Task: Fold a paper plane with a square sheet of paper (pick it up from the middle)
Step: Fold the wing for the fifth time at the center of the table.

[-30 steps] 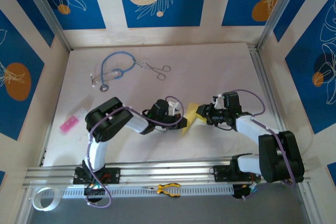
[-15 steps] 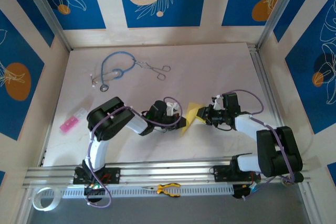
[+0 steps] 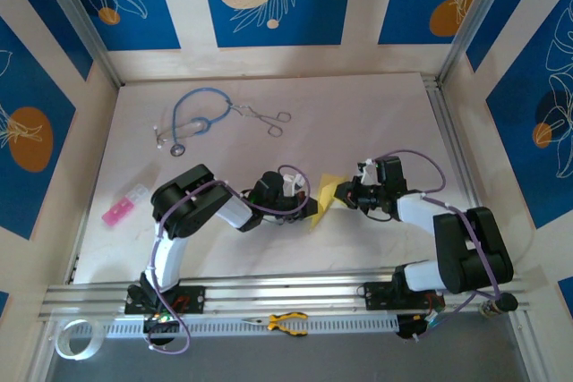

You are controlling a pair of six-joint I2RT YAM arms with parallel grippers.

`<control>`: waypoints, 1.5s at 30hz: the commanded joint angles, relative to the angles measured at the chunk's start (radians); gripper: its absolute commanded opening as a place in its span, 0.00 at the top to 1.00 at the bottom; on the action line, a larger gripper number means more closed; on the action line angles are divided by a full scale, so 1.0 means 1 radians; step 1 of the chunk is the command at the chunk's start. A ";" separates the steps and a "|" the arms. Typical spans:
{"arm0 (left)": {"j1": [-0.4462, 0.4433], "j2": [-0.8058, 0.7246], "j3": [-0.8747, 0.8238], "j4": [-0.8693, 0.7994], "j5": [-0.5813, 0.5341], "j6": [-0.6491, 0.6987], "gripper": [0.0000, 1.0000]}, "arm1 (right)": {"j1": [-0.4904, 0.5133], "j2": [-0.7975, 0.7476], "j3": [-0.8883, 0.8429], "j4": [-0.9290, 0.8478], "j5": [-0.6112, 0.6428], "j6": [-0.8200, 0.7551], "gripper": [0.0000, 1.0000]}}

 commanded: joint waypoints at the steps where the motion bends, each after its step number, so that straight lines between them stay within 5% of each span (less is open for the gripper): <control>1: 0.008 0.052 -0.008 0.002 0.001 -0.021 1.00 | 0.010 0.025 -0.001 0.041 -0.001 0.006 0.96; 45: 0.028 0.069 0.018 -0.137 -0.019 -0.094 1.00 | 0.002 0.264 0.039 0.172 0.035 0.073 0.99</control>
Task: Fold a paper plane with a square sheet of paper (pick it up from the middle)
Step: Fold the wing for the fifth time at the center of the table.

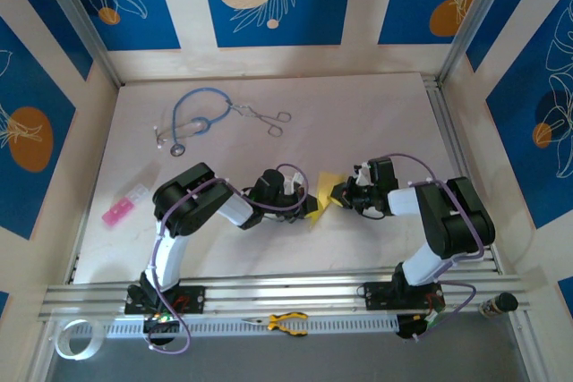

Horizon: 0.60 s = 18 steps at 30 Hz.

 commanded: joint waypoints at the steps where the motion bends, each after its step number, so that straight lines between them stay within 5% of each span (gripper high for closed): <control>1: 0.015 0.053 -0.009 -0.101 -0.023 0.029 1.00 | -0.006 0.033 0.029 -0.024 0.010 -0.001 0.99; 6: 0.016 0.040 -0.018 -0.117 -0.029 0.044 0.98 | -0.002 0.061 0.050 -0.091 0.030 -0.008 1.00; 14: 0.015 -0.037 -0.018 -0.283 -0.033 0.145 0.78 | 0.017 0.086 0.089 -0.157 0.040 -0.009 1.00; 18: 0.011 -0.044 -0.009 -0.332 -0.008 0.171 0.79 | 0.020 0.087 0.093 -0.156 0.034 -0.001 1.00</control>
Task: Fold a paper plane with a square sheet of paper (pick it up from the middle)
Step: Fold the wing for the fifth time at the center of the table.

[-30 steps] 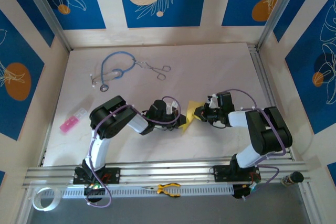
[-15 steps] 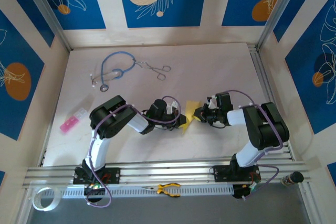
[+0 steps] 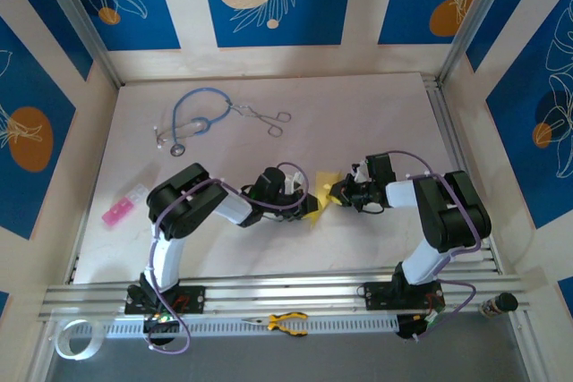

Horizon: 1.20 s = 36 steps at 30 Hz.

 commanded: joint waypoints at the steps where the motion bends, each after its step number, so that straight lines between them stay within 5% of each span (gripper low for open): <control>1: 0.008 0.006 -0.018 -0.201 0.000 0.064 0.79 | 0.014 0.043 0.009 -0.035 0.048 0.000 1.00; 7: 0.003 -0.013 0.003 -0.296 0.003 0.112 0.80 | 0.015 0.036 0.010 -0.045 0.050 -0.003 1.00; 16: -0.002 -0.031 0.034 -0.423 -0.001 0.177 0.95 | 0.020 0.043 0.012 -0.058 0.055 -0.006 1.00; 25: -0.005 -0.078 0.017 -0.457 -0.029 0.202 0.75 | 0.023 0.052 0.022 -0.065 0.053 -0.008 1.00; 36: -0.022 -0.085 0.078 -0.621 -0.044 0.291 0.82 | 0.028 0.058 0.027 -0.060 0.051 0.001 1.00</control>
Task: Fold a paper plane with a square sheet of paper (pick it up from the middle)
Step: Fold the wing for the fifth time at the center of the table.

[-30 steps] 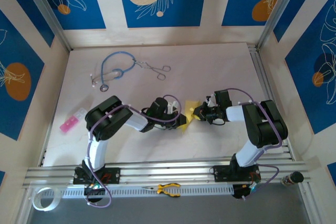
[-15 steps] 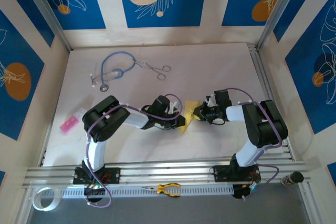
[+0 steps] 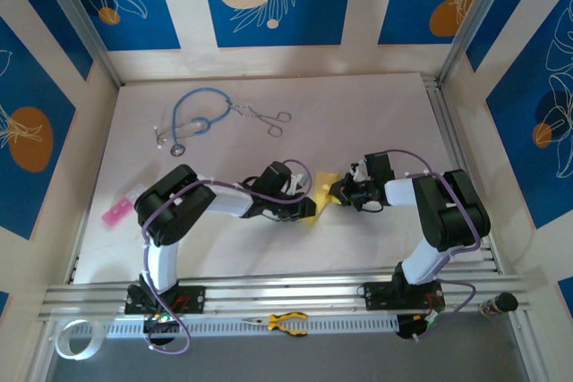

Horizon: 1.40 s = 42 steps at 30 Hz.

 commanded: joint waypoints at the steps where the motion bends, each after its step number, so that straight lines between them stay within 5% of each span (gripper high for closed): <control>1: -0.008 0.009 -0.015 -0.176 -0.023 0.043 0.84 | 0.021 0.051 0.006 -0.031 0.046 0.001 1.00; 8: -0.009 0.012 -0.021 -0.167 -0.022 0.035 0.91 | 0.023 0.059 0.011 -0.033 0.045 0.001 1.00; 17: -0.013 -0.025 -0.029 -0.180 -0.039 0.047 0.75 | 0.026 0.062 0.013 -0.034 0.046 0.002 1.00; 22: -0.017 -0.035 -0.011 -0.244 -0.057 0.081 0.74 | 0.028 0.065 0.016 -0.037 0.044 0.003 1.00; 42: -0.029 -0.024 0.010 -0.297 -0.071 0.107 0.86 | 0.033 0.074 0.024 -0.042 0.041 0.006 1.00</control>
